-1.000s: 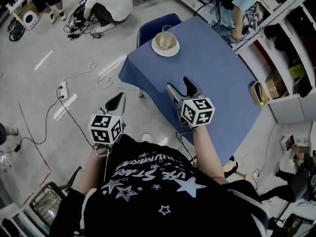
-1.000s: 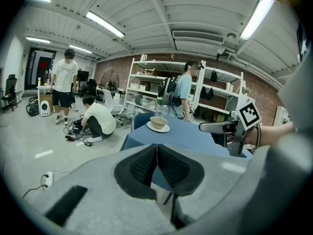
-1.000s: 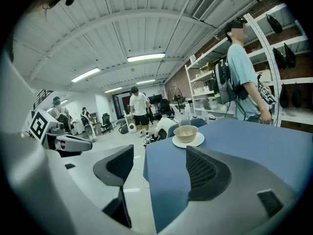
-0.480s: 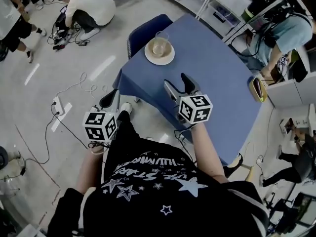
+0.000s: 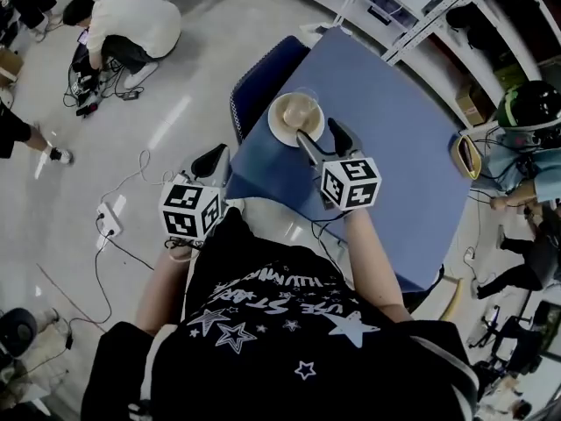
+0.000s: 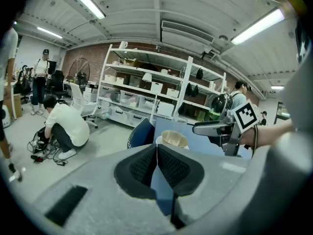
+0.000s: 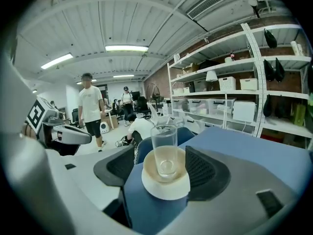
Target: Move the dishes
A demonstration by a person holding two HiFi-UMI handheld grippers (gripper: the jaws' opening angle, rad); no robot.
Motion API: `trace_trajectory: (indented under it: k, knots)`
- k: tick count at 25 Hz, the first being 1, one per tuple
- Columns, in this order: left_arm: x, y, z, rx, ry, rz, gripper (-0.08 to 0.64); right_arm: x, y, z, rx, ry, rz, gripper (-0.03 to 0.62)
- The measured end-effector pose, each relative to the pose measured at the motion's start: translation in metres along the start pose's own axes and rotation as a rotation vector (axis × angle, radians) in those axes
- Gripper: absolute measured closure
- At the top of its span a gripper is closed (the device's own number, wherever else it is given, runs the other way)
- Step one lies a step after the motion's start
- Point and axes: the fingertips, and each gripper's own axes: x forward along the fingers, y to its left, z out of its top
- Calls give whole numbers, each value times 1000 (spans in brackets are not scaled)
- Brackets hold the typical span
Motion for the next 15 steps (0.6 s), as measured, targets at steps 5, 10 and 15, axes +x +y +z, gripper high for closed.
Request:
trace_trajectory:
  k: [5, 10, 15]
  knots:
    - [23, 21, 21, 21, 17, -59, 538, 34, -5, 13, -16, 28, -43, 281]
    - [46, 34, 33, 47, 45, -123, 538, 63, -12, 13, -37, 60, -97, 281]
    - [65, 41, 42, 79, 61, -182, 538, 78, -16, 11, -59, 81, -137, 281]
